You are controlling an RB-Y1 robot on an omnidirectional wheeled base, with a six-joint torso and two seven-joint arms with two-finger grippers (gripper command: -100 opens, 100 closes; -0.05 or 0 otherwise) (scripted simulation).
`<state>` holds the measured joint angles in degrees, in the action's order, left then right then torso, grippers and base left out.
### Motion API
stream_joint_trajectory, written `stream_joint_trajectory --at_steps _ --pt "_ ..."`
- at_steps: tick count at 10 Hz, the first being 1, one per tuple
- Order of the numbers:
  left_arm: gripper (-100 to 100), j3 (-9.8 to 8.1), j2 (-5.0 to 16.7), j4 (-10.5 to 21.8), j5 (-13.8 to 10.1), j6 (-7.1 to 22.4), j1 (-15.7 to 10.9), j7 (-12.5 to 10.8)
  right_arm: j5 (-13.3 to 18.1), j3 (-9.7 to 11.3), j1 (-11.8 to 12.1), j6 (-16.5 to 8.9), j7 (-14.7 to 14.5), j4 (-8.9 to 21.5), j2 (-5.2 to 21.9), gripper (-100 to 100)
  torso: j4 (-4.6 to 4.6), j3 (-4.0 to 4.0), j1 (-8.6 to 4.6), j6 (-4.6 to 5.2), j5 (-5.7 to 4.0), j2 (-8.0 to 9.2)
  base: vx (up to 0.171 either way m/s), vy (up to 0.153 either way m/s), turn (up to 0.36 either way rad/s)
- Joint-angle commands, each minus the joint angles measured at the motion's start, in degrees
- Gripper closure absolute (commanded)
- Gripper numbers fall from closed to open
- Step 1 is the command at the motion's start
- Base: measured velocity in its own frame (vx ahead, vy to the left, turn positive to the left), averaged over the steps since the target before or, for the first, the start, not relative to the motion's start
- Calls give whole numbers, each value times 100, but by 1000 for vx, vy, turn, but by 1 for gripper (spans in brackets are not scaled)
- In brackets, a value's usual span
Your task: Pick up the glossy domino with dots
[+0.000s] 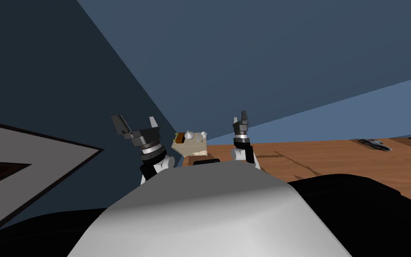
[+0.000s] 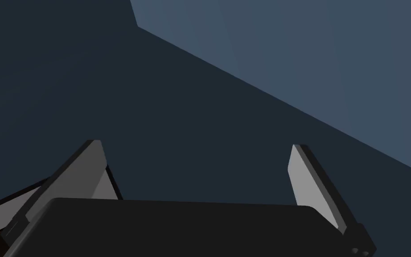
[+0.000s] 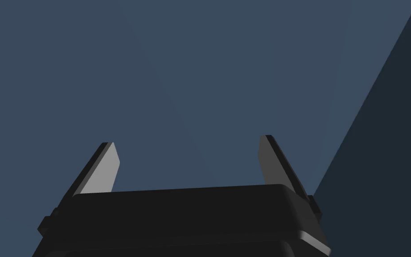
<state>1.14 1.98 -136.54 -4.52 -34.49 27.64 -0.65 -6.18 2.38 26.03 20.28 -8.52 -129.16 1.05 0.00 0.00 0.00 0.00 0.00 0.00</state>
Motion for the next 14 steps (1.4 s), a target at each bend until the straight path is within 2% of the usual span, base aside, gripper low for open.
stream_joint_trajectory --at_steps 1,4,8,9,11,12,14 --pt "0 0 0 0 0 0 0 0 143 -42 -30 -93 -24 91 181 -100 0 0 0 0 0 0 2 11 93" --pt "0 0 0 0 0 0 0 0 487 -138 -106 -314 -76 312 431 -100 -1 -2 6 -1 1 -4 8 21 112" --pt "0 0 0 0 0 0 0 0 1147 -322 -266 -763 -166 774 697 -100 -1 -3 10 -2 2 -5 10 30 167" --pt "0 0 0 0 0 0 0 0 1193 -322 -266 -763 -166 774 697 -100 -1 -3 11 -1 2 -5 7 19 51" --pt "0 0 0 0 0 0 0 0 1586 -428 -360 -1036 -209 1049 793 -100 -1 -2 10 -1 2 -3 6 31 163" --pt "0 0 0 0 0 0 0 0 1631 -428 -360 -1036 -209 1066 793 -100 -1 -2 13 -1 3 -3 4 23 69" --pt "0 0 0 0 0 0 0 0 2029 -536 -460 -1335 -241 1396 868 -100 -1 -1 9 -1 2 -2 4 29 205"
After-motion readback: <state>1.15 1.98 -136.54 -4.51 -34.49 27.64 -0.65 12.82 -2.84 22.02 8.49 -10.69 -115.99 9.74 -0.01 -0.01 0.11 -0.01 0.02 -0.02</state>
